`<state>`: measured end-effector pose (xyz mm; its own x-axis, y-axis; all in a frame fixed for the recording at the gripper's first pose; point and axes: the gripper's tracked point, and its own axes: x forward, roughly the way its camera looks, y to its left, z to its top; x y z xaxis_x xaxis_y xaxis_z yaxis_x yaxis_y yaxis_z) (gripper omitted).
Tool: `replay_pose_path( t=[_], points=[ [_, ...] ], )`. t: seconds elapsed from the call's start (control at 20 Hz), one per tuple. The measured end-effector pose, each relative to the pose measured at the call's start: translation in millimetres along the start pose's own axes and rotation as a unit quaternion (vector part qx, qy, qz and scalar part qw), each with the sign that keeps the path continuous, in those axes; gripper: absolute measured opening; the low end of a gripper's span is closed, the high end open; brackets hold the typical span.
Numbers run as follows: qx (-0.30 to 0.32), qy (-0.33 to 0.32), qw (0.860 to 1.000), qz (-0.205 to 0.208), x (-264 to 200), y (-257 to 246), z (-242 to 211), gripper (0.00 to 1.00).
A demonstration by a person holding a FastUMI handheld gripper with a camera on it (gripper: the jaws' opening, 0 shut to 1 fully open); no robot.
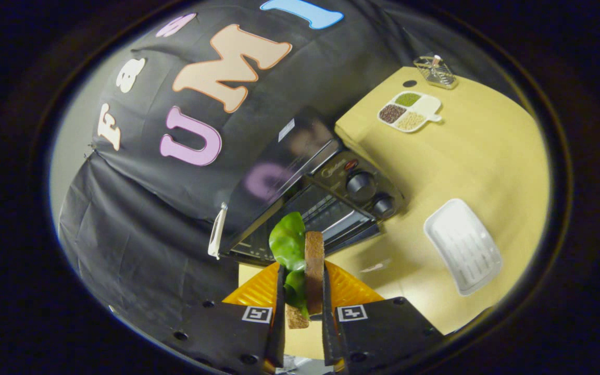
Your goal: Open the toaster oven, put the food inside, and close the toaster oven door.
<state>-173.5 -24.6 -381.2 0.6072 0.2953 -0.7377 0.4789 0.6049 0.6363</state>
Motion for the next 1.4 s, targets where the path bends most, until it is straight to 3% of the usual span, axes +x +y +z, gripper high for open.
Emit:
replay_pose_path(
  t=[0.5, 1.4],
  points=[
    [0.105, -0.026, 0.993, 0.044, 74.9, 31.4, -21.8, 0.31],
    [0.183, -0.119, 0.972, 0.083, 164.0, 34.1, 7.8, 0.31]
  ],
)
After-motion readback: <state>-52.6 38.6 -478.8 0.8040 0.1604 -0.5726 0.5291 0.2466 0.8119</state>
